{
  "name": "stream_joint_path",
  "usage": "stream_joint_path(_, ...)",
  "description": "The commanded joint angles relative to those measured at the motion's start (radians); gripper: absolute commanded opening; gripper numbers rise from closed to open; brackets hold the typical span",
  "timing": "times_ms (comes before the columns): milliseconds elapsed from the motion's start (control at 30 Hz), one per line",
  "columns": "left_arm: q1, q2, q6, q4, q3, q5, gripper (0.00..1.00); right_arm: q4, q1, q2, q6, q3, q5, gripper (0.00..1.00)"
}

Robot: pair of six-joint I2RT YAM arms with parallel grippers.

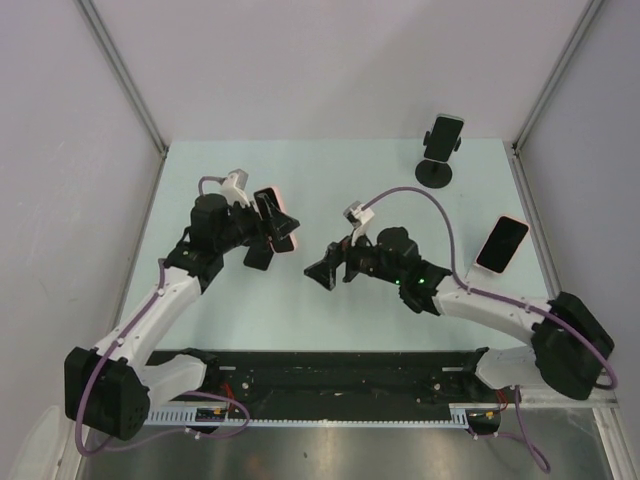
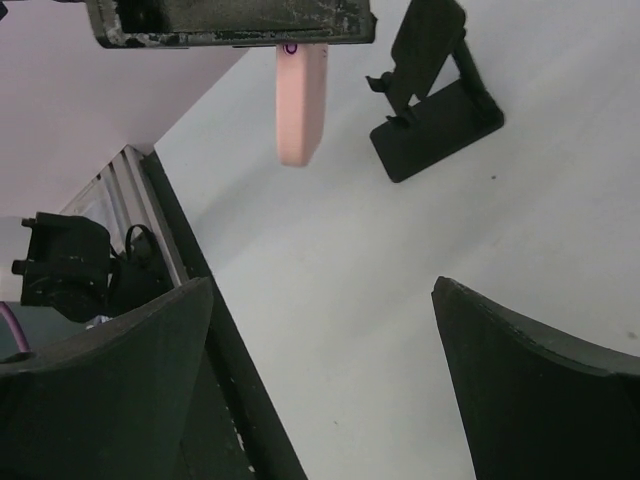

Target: Remove the phone from the phone stand

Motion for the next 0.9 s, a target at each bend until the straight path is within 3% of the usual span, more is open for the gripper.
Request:
stream_joint_path(0, -0.028, -0.011, -0.028, 0.064, 0.011, 0.055, 0.11, 0.348, 0.049, 0.122, 0.08, 0.031, 0.087, 0.95)
stream_joint_path(400, -0.06, -0.005, -0.019, 0.066, 0.009, 0.048, 0.11, 0.503, 0.097, 0.313, 0.105, 0.126, 0.13, 0.75)
stream_joint_path(600, -0.062, -0.011, -0.009, 0.064, 0.011, 0.042, 0.14, 0.494, 0.103, 0.324, 0.116, 0.129, 0.159, 0.33)
stream_joint_path(633, -0.062, -0.011, -0.008, 0.064, 0.011, 0.042, 0.17, 0.488, 0.103, 0.321, 0.116, 0.129, 0.163, 0.2)
stream_joint_path(733, -0.061, -0.016, 0.004, 0.064, 0.014, 0.042, 0.27, 0.453, 0.104, 0.302, 0.119, 0.129, 0.188, 0.0)
stream_joint_path(867, -0.062, -0.036, 0.03, 0.064, 0.017, 0.033, 0.52, 0.395, 0.104, 0.273, 0.125, 0.126, 0.206, 0.0)
